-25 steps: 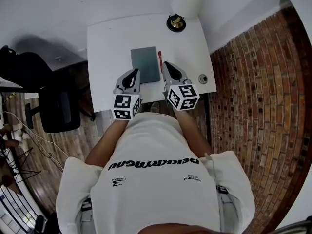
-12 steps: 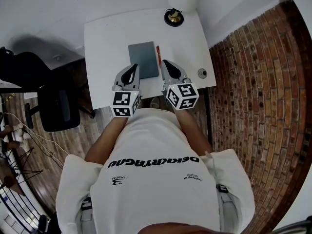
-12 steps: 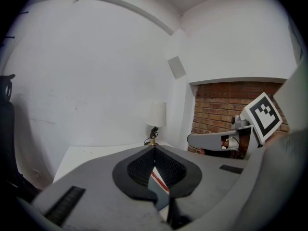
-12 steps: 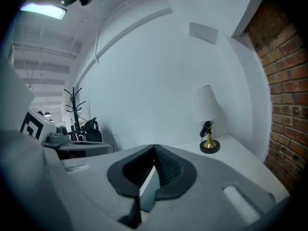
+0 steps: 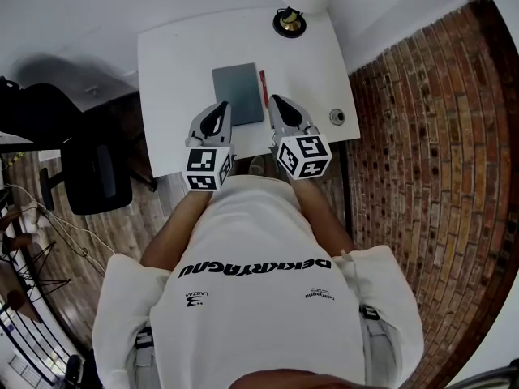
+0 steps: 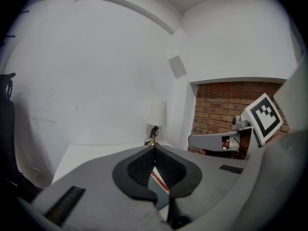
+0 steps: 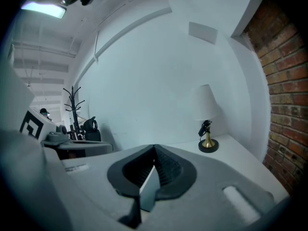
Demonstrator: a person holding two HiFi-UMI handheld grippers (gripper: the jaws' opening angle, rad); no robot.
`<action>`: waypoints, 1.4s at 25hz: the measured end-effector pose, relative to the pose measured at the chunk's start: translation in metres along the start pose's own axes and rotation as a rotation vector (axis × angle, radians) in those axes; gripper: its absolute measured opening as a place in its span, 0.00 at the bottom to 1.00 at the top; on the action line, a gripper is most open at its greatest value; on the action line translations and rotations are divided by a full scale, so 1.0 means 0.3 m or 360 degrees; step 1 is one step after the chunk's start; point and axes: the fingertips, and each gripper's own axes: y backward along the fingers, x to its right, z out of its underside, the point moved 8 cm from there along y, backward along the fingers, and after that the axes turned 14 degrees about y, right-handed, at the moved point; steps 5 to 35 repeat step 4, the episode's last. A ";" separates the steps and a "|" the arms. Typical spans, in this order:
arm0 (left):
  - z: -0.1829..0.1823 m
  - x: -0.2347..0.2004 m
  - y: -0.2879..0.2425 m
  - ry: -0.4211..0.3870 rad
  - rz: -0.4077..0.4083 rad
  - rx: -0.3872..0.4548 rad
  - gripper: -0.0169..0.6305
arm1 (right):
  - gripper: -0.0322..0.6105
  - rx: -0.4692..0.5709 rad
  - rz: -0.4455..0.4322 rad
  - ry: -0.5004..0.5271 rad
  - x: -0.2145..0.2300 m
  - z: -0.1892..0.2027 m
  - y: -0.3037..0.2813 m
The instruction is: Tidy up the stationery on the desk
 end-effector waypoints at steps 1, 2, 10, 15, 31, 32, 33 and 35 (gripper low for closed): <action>0.000 -0.001 -0.003 0.0001 0.0000 0.0000 0.02 | 0.05 -0.0001 0.0001 -0.0001 0.002 0.001 -0.002; -0.001 -0.003 -0.006 0.0001 0.0000 0.0001 0.02 | 0.05 -0.0002 0.0001 -0.0002 0.004 0.002 -0.004; -0.002 -0.008 -0.013 0.0002 -0.0001 0.0005 0.02 | 0.05 -0.0004 0.0002 -0.0003 0.008 0.004 -0.010; -0.002 -0.008 -0.013 0.0002 -0.0001 0.0005 0.02 | 0.05 -0.0004 0.0002 -0.0003 0.008 0.004 -0.010; -0.002 -0.008 -0.013 0.0002 -0.0001 0.0005 0.02 | 0.05 -0.0004 0.0002 -0.0003 0.008 0.004 -0.010; -0.002 -0.008 -0.013 0.0002 -0.0001 0.0005 0.02 | 0.05 -0.0004 0.0002 -0.0003 0.008 0.004 -0.010; -0.002 -0.008 -0.013 0.0002 -0.0001 0.0005 0.02 | 0.05 -0.0004 0.0002 -0.0003 0.008 0.004 -0.010; -0.002 -0.008 -0.013 0.0002 -0.0001 0.0005 0.02 | 0.05 -0.0004 0.0002 -0.0003 0.008 0.004 -0.010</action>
